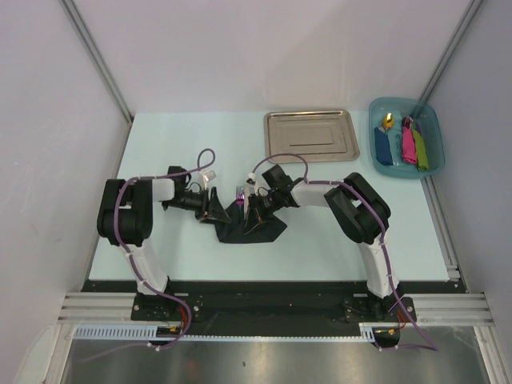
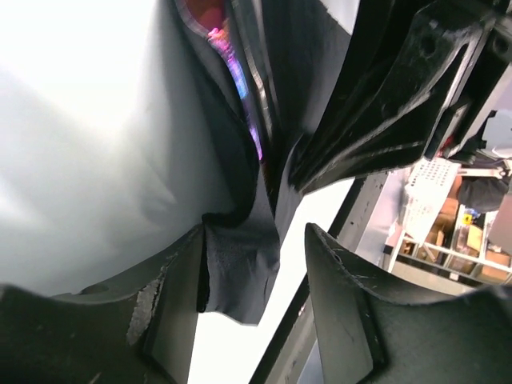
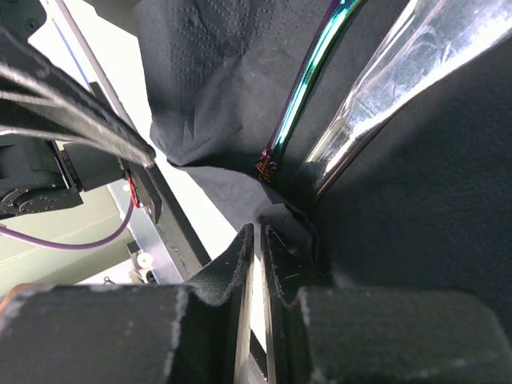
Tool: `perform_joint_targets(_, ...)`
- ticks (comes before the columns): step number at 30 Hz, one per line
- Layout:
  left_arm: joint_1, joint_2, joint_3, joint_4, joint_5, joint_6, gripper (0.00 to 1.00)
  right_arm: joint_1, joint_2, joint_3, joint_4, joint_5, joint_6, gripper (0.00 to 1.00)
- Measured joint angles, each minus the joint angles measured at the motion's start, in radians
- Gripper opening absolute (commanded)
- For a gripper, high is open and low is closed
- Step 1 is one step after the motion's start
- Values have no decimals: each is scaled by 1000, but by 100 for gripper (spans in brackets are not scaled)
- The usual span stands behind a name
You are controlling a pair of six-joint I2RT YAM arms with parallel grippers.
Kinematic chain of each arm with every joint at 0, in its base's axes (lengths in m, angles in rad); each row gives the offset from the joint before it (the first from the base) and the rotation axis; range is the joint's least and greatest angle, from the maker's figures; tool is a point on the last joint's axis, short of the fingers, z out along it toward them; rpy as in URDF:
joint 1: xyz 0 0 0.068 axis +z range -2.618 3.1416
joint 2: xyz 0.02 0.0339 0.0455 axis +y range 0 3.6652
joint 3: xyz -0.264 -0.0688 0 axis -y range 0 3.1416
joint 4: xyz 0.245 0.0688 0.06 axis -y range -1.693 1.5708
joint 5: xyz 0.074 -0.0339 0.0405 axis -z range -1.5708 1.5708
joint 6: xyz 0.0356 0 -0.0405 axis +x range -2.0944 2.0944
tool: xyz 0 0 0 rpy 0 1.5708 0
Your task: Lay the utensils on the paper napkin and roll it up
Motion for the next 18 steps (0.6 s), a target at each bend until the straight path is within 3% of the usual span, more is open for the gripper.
perform_joint_targets(8,82,4,-2,-142,28,107,54,-2,0,0,2,0,0,13)
perform_joint_targets(17,89,14,-13,-222,56,158,41,-2,0,0,2,0,0,12)
perform_joint_targets(18,89,7,-15,-219,57,156,35,-2,0,0,2,0,0,13)
